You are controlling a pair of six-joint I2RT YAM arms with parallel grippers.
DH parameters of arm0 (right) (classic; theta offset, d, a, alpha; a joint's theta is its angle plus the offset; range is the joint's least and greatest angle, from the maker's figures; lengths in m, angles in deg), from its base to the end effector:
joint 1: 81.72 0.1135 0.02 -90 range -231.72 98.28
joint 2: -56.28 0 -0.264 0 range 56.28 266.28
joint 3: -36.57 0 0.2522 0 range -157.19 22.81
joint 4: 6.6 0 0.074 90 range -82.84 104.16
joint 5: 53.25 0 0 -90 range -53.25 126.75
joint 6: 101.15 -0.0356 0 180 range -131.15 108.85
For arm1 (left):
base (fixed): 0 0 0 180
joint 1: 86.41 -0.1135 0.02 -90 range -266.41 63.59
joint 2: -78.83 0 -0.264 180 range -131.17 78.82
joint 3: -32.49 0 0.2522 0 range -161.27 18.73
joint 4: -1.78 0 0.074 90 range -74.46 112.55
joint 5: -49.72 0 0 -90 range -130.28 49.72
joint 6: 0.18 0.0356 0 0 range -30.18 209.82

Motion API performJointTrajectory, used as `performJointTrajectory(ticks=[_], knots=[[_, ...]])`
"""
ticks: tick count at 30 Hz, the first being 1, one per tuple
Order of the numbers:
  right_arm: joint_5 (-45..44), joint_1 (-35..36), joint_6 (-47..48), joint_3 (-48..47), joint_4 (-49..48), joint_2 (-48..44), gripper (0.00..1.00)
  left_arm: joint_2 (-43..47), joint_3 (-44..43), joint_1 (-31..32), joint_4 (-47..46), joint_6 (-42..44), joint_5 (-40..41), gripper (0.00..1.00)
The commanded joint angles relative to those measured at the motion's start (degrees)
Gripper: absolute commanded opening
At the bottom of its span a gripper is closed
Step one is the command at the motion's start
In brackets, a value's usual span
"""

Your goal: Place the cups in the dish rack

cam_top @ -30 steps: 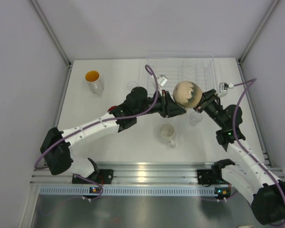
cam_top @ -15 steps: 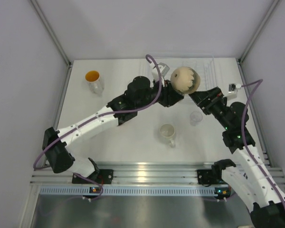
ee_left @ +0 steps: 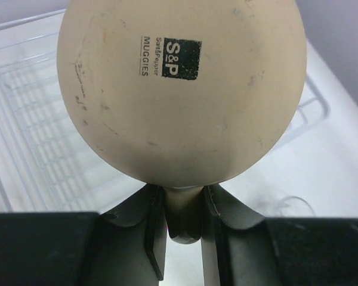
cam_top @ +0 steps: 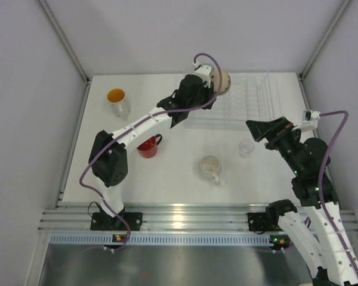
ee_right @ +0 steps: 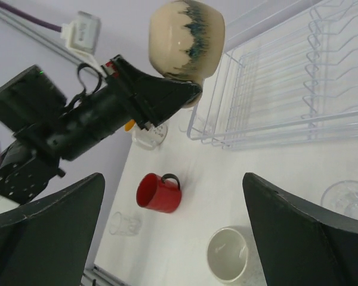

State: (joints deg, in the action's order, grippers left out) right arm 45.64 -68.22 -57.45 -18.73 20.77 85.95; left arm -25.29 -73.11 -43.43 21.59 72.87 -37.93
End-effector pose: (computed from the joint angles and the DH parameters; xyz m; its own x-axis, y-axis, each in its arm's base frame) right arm 0.1223 0.0350 0.3500 -0.2957 0.6636 -0.6872 -0.2418 0.6439 0.7259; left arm 0.3233 -0.2993 0.3416 -0.4104 -0.0158 -0.9118 0.5573 0.7871 -0.2644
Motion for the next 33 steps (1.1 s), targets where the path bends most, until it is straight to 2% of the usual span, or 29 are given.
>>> performJointTrajectory(ticks=[1,7,12,20,33], knots=[[-2.6,0.3,3.8,-3.0,3.2,-2.1,0.99,-4.1,-7.8,-2.8,-7.1,3.7,2.9,0.00],[-4.3,0.3,6.3,-2.5,5.8,-4.7,0.99,-17.1,-18.7,-4.9,-6.3,8.0,5.1,0.00],[-4.2,0.3,7.7,-3.7,6.8,-3.7,0.99,-23.7,-26.3,-6.3,-6.4,7.6,3.0,0.00],[-1.6,0.3,5.9,-4.1,3.3,-0.1,0.99,-29.8,-29.9,-7.0,-10.3,5.5,3.6,0.00],[-1.2,0.2,5.1,-3.8,1.9,0.2,0.99,-38.3,-34.7,-7.1,-16.7,6.5,5.3,0.00]])
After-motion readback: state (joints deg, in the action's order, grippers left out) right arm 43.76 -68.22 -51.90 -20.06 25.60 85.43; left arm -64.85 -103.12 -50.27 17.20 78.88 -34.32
